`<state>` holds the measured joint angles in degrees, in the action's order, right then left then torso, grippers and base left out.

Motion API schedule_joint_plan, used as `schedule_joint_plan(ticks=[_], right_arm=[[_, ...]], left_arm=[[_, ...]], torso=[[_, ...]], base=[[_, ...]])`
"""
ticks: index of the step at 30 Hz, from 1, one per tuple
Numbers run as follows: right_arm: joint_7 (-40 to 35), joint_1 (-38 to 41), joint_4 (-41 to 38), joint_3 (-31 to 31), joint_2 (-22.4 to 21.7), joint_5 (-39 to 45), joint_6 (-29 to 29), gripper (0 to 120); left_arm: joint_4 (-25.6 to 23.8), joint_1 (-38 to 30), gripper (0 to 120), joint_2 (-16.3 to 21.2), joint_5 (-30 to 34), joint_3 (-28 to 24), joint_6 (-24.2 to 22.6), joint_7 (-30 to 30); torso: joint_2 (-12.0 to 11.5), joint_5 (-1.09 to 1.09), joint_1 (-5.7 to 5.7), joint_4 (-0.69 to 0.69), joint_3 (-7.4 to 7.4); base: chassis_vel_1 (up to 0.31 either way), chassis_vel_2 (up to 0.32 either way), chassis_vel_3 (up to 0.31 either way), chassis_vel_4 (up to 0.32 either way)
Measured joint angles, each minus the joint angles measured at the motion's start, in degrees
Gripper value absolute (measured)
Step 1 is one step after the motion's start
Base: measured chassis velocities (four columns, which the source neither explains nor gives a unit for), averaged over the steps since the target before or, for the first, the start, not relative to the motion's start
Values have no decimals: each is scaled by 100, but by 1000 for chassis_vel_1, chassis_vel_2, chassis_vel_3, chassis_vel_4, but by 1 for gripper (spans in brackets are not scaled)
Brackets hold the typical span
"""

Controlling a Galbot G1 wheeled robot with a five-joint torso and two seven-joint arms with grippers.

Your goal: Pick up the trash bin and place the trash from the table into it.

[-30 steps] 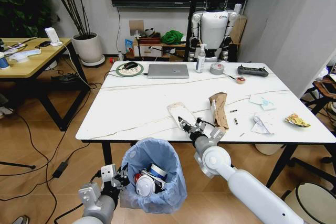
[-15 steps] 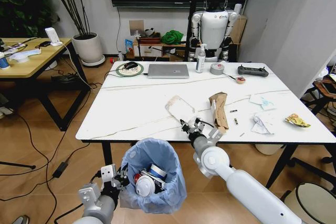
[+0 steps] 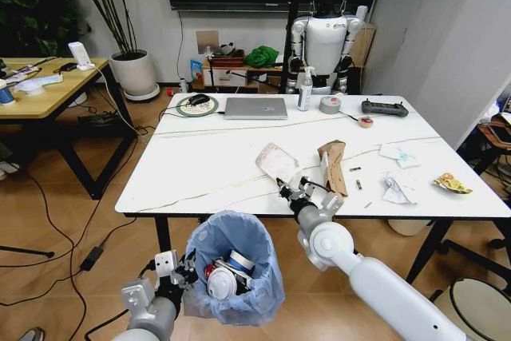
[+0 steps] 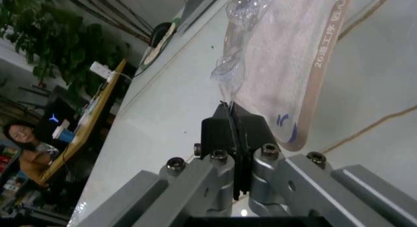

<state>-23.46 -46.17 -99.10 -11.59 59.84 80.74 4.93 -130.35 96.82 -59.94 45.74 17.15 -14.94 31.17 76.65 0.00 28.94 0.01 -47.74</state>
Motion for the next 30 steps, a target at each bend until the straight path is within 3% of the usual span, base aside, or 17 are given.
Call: schedule_joint_plan(ticks=[16,30], right_arm=[[129,136,-25,-86,-78,-30,63,0],[243,-92,-471,-118,-403,-87,69,0]], left_arm=[[29,-53,0,0,39,-11,0,-2],[91,-117,0,-8,71,-24,0,-3]], torso=[[0,0,0,1,0],[0,0,-1,0,0]], base=[[0,0,0,0],[0,0,0,0]])
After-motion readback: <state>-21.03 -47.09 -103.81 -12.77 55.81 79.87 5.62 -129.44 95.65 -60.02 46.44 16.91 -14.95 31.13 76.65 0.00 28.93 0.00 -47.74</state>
